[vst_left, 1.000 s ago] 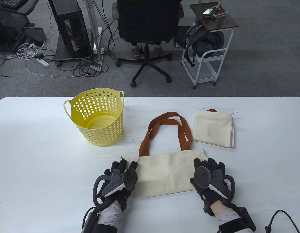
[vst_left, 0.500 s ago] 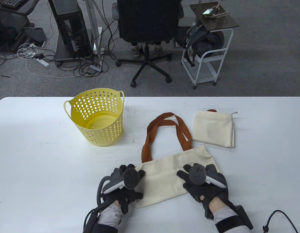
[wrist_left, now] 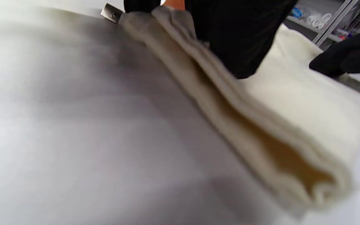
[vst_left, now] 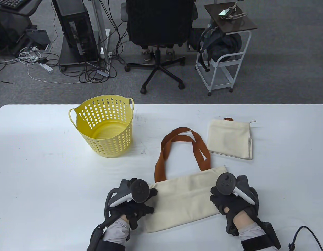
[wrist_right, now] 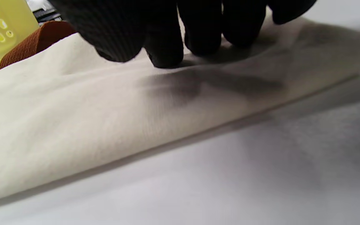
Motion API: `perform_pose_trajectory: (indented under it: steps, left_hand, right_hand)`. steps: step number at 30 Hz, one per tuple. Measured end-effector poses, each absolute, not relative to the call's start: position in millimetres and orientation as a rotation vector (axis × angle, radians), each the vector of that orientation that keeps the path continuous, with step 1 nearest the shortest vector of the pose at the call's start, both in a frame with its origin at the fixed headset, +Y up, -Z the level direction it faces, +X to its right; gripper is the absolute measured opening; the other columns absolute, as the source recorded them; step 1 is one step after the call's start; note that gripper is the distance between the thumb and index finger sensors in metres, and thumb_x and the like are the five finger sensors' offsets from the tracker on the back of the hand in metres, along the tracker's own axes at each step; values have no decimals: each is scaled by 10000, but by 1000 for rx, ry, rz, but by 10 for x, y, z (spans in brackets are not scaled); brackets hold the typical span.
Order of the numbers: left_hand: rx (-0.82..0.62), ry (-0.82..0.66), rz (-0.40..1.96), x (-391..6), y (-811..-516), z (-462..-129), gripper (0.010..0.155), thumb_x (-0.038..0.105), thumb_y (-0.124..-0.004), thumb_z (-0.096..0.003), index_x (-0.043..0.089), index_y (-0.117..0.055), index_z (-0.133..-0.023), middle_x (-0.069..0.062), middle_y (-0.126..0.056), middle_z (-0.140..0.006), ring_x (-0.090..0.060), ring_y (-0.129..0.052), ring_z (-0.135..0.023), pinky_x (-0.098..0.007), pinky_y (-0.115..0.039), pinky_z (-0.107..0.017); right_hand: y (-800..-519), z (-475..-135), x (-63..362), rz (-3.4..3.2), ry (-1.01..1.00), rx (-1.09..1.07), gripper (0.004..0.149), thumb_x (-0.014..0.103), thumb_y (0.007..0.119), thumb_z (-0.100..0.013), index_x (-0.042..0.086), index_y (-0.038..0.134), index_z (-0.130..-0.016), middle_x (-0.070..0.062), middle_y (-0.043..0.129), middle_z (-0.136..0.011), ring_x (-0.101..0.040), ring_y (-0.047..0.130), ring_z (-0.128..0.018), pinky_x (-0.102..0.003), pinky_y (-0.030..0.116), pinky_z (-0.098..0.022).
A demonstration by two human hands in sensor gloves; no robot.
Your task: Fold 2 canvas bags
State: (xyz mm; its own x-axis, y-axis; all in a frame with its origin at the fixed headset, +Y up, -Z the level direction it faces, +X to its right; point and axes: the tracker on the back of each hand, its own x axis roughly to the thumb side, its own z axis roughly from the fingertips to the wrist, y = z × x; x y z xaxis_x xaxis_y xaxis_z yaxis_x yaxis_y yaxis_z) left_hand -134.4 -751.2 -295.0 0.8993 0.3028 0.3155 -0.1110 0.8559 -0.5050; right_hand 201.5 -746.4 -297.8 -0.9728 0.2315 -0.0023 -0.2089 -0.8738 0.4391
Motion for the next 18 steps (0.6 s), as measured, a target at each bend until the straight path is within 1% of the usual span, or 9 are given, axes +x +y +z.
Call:
perform_pose_trajectory:
  steps: [1,3,6,9,11,13,16,17,18]
  left_hand:
    - [-498,-403,219,-1341,-7514,-2944,680,358,-928,-530,265,-618,-1129,-244,-455,-1202,-526,-191,-1075,-765,-248,-691]
    - [-485,-412,183,-1315,-7529,-2926,681,336,-929,-533,264,-609,-1129,-244,-449,-1200,-528,-195,-1074,-765,-254,-690]
    - [-469,-424,130,-1260,-7537,-2898,695,327,-925,-537,261,-582,-1138,-259,-443,-1198,-532,-202,-1075,-766,-259,-692]
    - [-470,-423,123,-1244,-7535,-2896,701,319,-931,-536,261,-580,-1141,-262,-450,-1198,-535,-205,-1076,-769,-258,-692]
    - [-473,-421,131,-1243,-7541,-2896,699,315,-933,-536,261,-584,-1140,-262,-449,-1199,-538,-206,-1075,-769,-258,-691]
    - [-473,-422,125,-1235,-7540,-2896,700,314,-934,-536,258,-586,-1140,-260,-453,-1200,-539,-209,-1075,-770,-258,-690]
    - [-476,-421,122,-1230,-7545,-2900,699,306,-936,-535,257,-588,-1140,-255,-458,-1201,-533,-212,-1078,-771,-260,-690]
    - [-477,-421,123,-1230,-7546,-2901,701,305,-935,-535,260,-584,-1140,-250,-456,-1204,-532,-213,-1079,-771,-258,-691]
    - [-481,-419,126,-1230,-7548,-2902,700,301,-935,-534,262,-585,-1139,-244,-457,-1205,-528,-214,-1082,-771,-258,-692]
  right_hand:
    - [-7438,-2968,1994,2851,675,64,557,384,747,-514,93,732,-988,-214,660,-1023,-467,625,-919,-634,505,-654]
    - [-7365,-2972,1943,2878,598,82,556,379,757,-511,85,741,-982,-222,736,-988,-458,657,-907,-632,517,-652]
    - [-7246,-3113,1848,2861,393,64,592,381,771,-502,100,687,-1015,-219,684,-1022,-467,611,-929,-638,489,-661]
    - [-7140,-3389,1797,2846,318,-55,677,396,788,-494,98,573,-1062,-228,579,-1074,-478,507,-975,-659,419,-684]
    - [-7157,-3698,1807,2759,372,-221,730,399,796,-490,82,499,-1077,-244,537,-1082,-491,467,-980,-664,396,-686]
    - [-7248,-3949,1818,2694,535,-374,770,416,788,-493,62,437,-1080,-259,509,-1083,-502,448,-977,-665,387,-685]
    - [-7426,-4183,1727,2617,692,-478,811,439,775,-494,36,377,-1074,-277,490,-1076,-513,433,-971,-669,380,-680]
    - [-7460,-4219,1680,2616,691,-460,817,433,775,-494,28,361,-1071,-282,488,-1071,-518,425,-969,-674,367,-678]
    - [-7508,-4265,1581,2637,669,-435,813,432,776,-488,19,375,-1062,-288,527,-1051,-517,472,-953,-668,385,-675]
